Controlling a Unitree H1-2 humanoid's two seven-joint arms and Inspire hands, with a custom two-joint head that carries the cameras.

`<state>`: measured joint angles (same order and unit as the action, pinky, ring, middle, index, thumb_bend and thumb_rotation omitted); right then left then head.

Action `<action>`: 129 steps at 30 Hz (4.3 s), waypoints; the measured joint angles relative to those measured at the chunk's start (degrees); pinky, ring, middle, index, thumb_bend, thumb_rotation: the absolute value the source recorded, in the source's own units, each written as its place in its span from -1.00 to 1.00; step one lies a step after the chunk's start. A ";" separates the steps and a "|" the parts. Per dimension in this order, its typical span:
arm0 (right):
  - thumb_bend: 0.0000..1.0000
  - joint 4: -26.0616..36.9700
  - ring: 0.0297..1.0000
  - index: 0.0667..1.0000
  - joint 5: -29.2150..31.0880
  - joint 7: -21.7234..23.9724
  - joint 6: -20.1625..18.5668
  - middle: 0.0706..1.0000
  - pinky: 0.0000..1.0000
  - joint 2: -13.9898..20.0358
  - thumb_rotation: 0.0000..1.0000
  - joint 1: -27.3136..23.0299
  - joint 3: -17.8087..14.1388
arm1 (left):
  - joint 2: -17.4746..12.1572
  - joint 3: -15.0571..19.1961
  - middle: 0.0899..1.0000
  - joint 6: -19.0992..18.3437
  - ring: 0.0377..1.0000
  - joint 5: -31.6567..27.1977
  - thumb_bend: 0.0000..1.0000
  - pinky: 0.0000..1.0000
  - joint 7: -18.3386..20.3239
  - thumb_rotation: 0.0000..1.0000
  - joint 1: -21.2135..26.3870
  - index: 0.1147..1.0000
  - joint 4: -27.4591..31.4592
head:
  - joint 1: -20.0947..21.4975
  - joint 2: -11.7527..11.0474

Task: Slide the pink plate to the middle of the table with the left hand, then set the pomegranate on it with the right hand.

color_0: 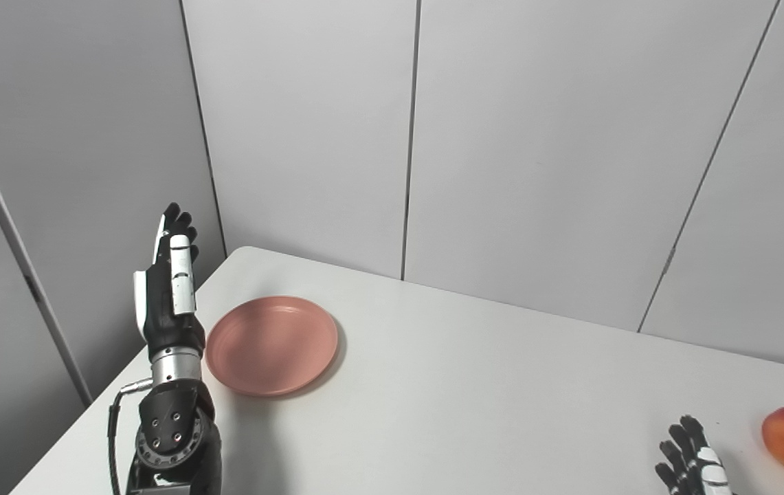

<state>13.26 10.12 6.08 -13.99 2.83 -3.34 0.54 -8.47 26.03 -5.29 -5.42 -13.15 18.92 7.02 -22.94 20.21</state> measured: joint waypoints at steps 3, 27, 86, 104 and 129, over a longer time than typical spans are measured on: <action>-0.74 0.00 1.00 1.00 0.10 0.15 -0.01 1.00 1.00 0.17 1.00 0.00 0.00 | -0.07 0.36 0.88 0.01 0.90 -0.73 -0.16 0.92 -0.22 1.00 -0.23 0.81 -0.06 | -0.18 0.26; -0.75 1.24 1.00 1.00 1.25 0.21 -0.45 1.00 1.00 0.75 1.00 0.02 -0.03 | -1.82 3.79 0.93 0.27 0.94 -11.37 -0.26 0.97 0.61 1.00 -2.45 0.84 -4.21 | -0.79 1.05; -0.73 3.03 1.00 1.00 1.69 0.20 -2.01 1.00 1.00 1.16 1.00 0.05 0.04 | -6.41 -2.20 0.85 3.45 0.85 -18.04 -0.30 0.85 8.76 1.00 0.35 0.83 -25.95 | -0.44 3.25; -0.72 3.34 1.00 1.00 1.17 -0.04 -2.54 1.00 1.00 0.98 1.00 0.05 0.22 | -5.15 -6.19 0.90 3.33 0.91 -17.51 -0.21 0.96 10.87 1.00 1.18 0.82 -26.29 | 1.14 4.39; -0.54 2.99 1.00 0.99 0.51 -0.09 -2.91 1.00 1.00 0.62 1.00 0.04 0.34 | -1.58 -11.37 0.85 -3.06 0.84 -15.48 -0.21 0.87 12.25 1.00 1.41 0.81 -21.48 | 5.45 8.17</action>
<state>16.25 10.62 5.99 -16.90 3.45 -3.30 0.88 -10.05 14.66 -8.35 -20.90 -0.89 20.33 -14.47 -17.49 28.39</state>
